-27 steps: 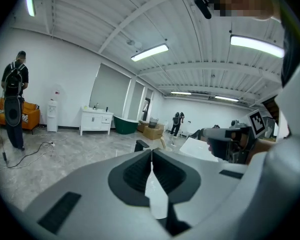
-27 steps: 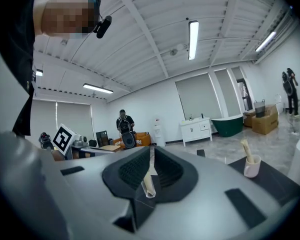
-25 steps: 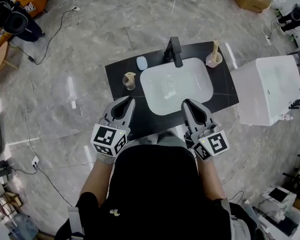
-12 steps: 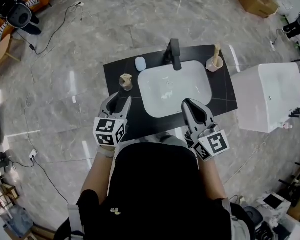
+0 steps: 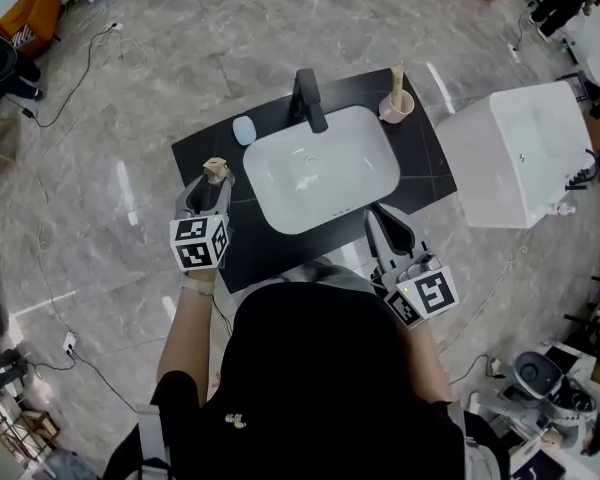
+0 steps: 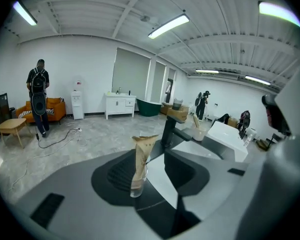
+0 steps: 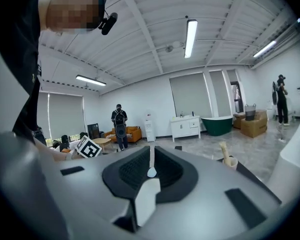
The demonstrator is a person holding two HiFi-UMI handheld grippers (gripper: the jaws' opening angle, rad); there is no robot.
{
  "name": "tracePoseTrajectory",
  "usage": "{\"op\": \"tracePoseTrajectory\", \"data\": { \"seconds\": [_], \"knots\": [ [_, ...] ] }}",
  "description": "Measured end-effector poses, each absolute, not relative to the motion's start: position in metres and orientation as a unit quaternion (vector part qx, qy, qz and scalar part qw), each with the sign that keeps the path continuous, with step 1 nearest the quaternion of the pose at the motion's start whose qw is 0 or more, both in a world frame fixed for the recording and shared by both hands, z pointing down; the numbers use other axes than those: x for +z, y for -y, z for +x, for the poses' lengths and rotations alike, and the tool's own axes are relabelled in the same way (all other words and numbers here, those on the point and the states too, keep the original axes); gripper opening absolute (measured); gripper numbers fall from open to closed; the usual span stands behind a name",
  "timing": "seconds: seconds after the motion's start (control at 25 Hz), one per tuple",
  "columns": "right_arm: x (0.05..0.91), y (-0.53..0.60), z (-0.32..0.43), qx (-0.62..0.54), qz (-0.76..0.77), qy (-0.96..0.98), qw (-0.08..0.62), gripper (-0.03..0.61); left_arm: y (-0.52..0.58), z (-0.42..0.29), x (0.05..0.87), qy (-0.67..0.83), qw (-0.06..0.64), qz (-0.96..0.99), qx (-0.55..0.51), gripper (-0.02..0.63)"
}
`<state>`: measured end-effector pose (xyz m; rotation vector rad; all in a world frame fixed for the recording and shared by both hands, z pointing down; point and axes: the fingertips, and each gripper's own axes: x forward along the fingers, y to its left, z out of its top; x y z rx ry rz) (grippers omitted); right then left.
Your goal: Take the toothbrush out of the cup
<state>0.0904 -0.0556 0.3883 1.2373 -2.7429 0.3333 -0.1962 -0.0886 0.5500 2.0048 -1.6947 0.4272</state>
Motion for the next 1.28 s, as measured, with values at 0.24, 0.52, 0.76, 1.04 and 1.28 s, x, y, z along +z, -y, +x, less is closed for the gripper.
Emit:
{"op": "tracePoseTrajectory", "data": {
  "seconds": [0.24, 0.52, 0.76, 1.04, 1.28],
  "knots": [
    [0.391, 0.048, 0.116, 0.113, 0.447, 0.885, 0.064, 0.046, 0.101, -0.200, 0.575, 0.619, 0.244, 0.724, 0.181, 0.175],
    [0.392, 0.042, 0.132, 0.121, 0.473, 0.870, 0.066, 0.046, 0.115, -0.202, 0.586, 0.626, 0.239, 0.715, 0.198, 0.143],
    [0.391, 0.037, 0.139, 0.120, 0.481, 0.866, 0.062, 0.046, 0.119, -0.206, 0.592, 0.633, 0.228, 0.711, 0.205, 0.066],
    [0.390, 0.037, 0.145, 0.125, 0.485, 0.864, 0.055, 0.046, 0.120, -0.209, 0.584, 0.634, 0.224, 0.709, 0.213, 0.043],
    [0.389, 0.045, 0.140, 0.128, 0.475, 0.870, 0.040, 0.046, 0.121, -0.207, 0.549, 0.628, 0.202, 0.722, 0.208, 0.043]
  ]
}}
